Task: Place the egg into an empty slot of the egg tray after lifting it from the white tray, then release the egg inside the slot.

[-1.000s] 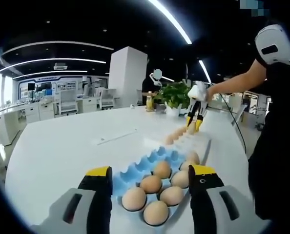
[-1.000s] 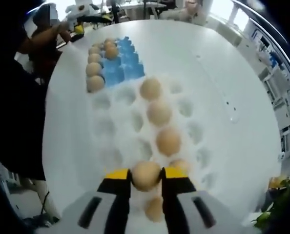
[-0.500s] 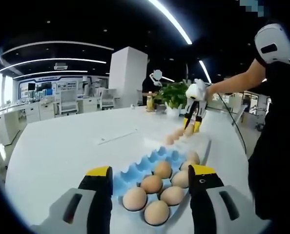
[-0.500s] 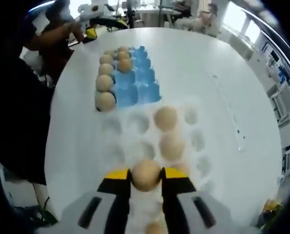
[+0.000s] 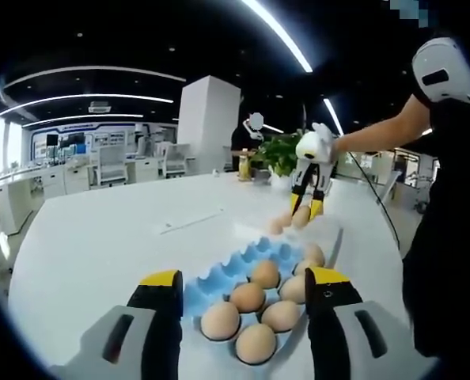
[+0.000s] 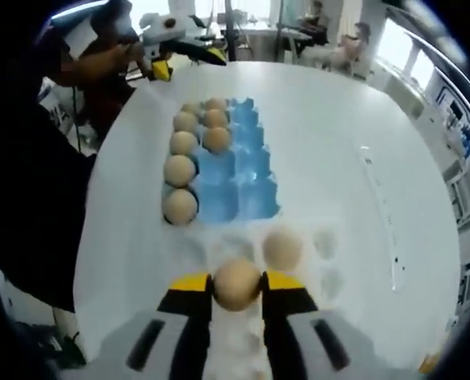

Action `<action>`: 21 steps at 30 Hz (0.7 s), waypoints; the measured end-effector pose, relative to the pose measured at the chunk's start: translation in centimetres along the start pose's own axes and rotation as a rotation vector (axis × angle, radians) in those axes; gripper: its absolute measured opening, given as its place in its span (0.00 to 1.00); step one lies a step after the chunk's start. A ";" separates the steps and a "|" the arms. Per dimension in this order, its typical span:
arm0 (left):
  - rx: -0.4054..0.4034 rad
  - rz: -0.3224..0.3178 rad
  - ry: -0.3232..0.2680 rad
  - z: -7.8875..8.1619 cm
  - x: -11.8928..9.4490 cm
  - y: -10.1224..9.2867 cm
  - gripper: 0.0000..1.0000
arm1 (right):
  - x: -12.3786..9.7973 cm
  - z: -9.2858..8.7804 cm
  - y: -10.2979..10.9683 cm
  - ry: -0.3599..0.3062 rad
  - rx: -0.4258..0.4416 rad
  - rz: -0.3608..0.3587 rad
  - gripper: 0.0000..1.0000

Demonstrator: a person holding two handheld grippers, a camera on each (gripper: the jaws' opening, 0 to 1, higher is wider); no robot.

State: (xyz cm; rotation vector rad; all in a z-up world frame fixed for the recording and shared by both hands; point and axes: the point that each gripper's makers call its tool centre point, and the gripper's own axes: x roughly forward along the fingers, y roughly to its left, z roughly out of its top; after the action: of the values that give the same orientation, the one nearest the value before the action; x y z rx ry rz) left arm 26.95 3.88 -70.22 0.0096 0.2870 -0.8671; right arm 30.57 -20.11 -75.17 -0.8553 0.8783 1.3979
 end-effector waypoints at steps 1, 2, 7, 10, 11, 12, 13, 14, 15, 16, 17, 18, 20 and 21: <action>0.000 -0.001 0.000 0.0 0.0 0.0 0.63 | 0.1 0.3 0.1 -0.003 -0.005 0.005 0.24; 0.000 -0.001 0.001 0.0 0.0 0.0 0.63 | 0.2 0.4 0.1 -0.007 -0.010 0.009 0.24; 0.004 -0.001 0.005 -0.1 0.1 0.1 0.63 | 1.1 1.8 0.3 -0.022 -0.038 0.030 0.24; 0.002 0.001 0.002 -0.1 0.0 0.1 0.63 | 1.5 2.4 0.4 -0.029 -0.050 0.039 0.24; 0.002 0.001 0.001 -0.1 0.0 0.1 0.63 | 1.6 2.6 0.4 -0.030 -0.051 0.042 0.24; 0.002 0.003 0.001 -0.1 0.0 0.1 0.64 | 1.8 2.8 0.4 -0.033 -0.055 0.043 0.24; 0.002 0.005 0.001 -0.1 -0.1 0.2 0.64 | 2.0 3.0 0.5 -0.034 -0.061 0.047 0.24; 0.004 0.010 0.000 -0.2 -0.1 0.3 0.66 | 2.2 3.3 0.6 -0.037 -0.065 0.051 0.24; 0.003 0.013 -0.002 -0.2 -0.1 0.3 0.66 | 2.3 3.6 0.7 -0.039 -0.068 0.054 0.24; 0.004 0.016 -0.004 -0.1 -0.2 0.4 0.66 | 2.5 3.9 0.7 -0.045 -0.077 0.058 0.24; 0.004 0.016 -0.005 -0.1 -0.2 0.4 0.66 | 2.6 4.1 0.7 -0.047 -0.078 0.060 0.24; 0.004 0.016 -0.005 -0.1 -0.2 0.4 0.66 | 2.7 4.2 0.8 -0.048 -0.079 0.061 0.24; 0.005 0.016 -0.004 -0.1 -0.2 0.4 0.66 | 3.1 5.1 0.9 -0.058 -0.090 0.068 0.24; 0.004 0.017 -0.004 -0.1 -0.2 0.5 0.67 | 3.2 5.3 1.0 -0.061 -0.092 0.070 0.24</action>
State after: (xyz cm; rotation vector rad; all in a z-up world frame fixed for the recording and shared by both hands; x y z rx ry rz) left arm 27.14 4.34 -70.37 0.0141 0.2807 -0.8503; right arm 29.61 -13.94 -75.70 -0.8533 0.8089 1.5277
